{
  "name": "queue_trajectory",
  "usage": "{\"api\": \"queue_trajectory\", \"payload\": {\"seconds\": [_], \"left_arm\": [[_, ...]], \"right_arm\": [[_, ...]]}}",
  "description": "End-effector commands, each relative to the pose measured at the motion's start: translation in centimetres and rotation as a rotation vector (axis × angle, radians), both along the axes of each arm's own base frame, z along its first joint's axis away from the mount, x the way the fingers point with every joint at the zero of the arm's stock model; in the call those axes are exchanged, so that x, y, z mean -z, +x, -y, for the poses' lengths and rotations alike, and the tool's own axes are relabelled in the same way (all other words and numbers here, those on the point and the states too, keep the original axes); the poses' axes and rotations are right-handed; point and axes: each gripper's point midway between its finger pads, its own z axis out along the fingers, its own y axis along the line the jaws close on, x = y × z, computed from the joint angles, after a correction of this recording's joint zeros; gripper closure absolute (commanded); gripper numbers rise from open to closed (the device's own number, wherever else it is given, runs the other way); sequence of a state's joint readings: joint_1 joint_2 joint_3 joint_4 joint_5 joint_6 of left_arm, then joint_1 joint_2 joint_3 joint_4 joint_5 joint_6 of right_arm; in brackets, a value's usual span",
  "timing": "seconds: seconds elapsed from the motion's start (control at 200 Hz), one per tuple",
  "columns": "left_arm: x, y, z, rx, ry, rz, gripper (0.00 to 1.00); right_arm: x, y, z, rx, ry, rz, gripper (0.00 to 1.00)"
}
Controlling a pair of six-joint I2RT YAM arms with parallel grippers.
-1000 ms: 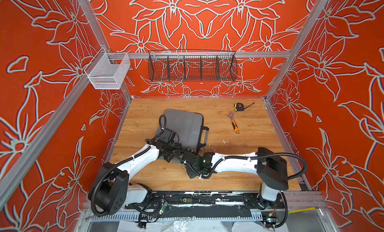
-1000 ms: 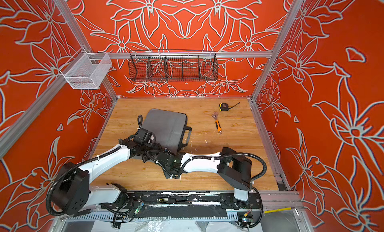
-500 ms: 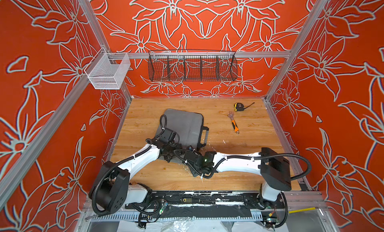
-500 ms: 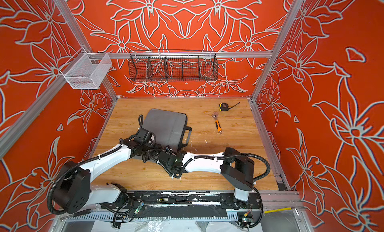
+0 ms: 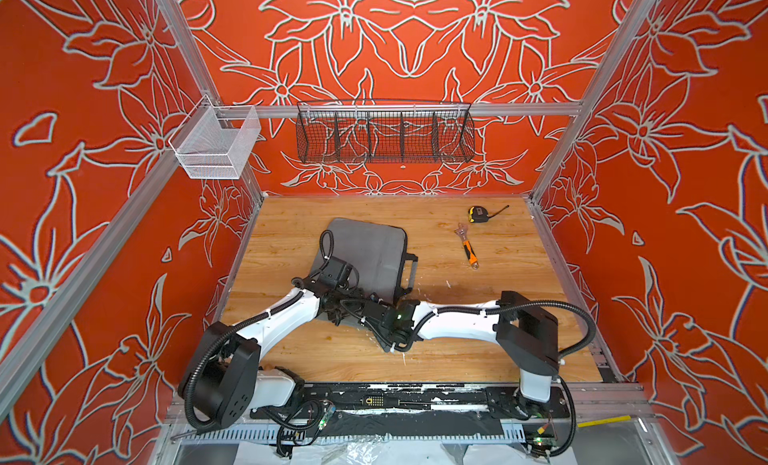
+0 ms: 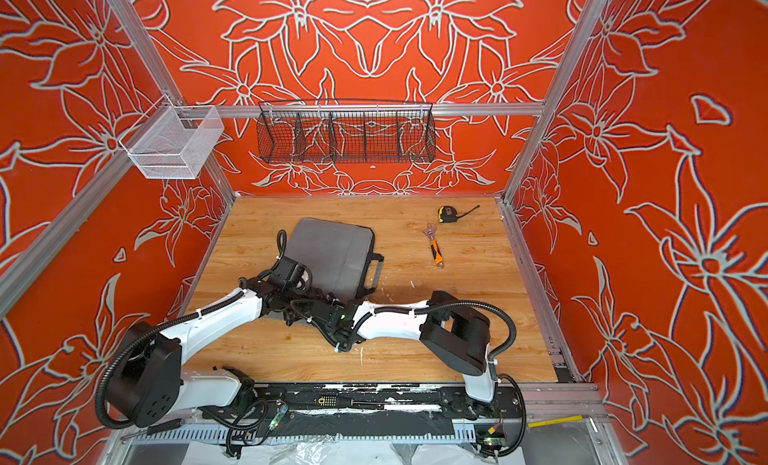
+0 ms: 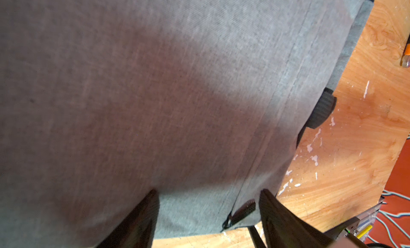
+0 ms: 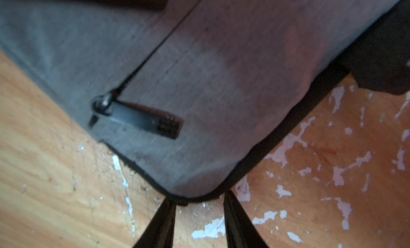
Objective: Open the zippered laptop bag and take out the laptop
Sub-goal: Unzip the zipper on the zippered laptop bag.
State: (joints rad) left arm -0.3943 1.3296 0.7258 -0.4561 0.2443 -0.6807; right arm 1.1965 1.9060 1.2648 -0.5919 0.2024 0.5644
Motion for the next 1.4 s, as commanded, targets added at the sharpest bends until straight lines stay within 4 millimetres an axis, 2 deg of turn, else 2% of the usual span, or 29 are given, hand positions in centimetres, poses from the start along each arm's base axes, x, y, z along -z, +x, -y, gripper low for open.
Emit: {"api": "queue_trajectory", "payload": {"seconds": [0.0, 0.18, 0.41, 0.555, 0.756, 0.941, 1.071, 1.266, 1.396], "left_arm": [[1.5, -1.2, -0.6, -0.002, 0.042, -0.056, 0.27], [1.9, -1.2, -1.1, -0.013, 0.069, -0.061, 0.27], [2.3, -1.6, -1.1, -0.022, 0.059, -0.068, 0.27], [3.1, -2.0, -1.5, -0.038, 0.075, -0.085, 0.27], [4.3, -2.4, -1.7, -0.031, 0.097, -0.120, 0.27], [5.0, -2.6, -1.7, -0.025, 0.094, -0.124, 0.27], [5.6, -2.7, -1.4, -0.018, 0.080, -0.143, 0.27], [6.0, -3.0, -2.1, -0.022, 0.116, -0.142, 0.27], [5.8, -3.1, -2.4, -0.016, 0.124, -0.127, 0.27]], "right_arm": [[0.2, 0.2, -1.8, -0.061, 0.011, -0.001, 0.65], [0.3, 0.8, -0.7, -0.047, -0.018, 0.047, 0.86], [-0.9, 1.1, 0.6, -0.087, -0.032, 0.117, 1.00], [-1.0, 1.0, 1.0, -0.085, -0.016, 0.125, 1.00], [0.2, 0.5, 1.4, -0.056, -0.009, 0.089, 1.00], [-0.4, 0.3, 1.9, -0.038, 0.031, 0.091, 1.00], [-0.2, 0.7, 3.1, -0.008, 0.024, 0.083, 1.00], [-0.3, 0.8, 3.8, 0.025, 0.053, 0.053, 1.00], [0.6, 0.6, 4.2, 0.048, 0.114, -0.012, 1.00]]}}
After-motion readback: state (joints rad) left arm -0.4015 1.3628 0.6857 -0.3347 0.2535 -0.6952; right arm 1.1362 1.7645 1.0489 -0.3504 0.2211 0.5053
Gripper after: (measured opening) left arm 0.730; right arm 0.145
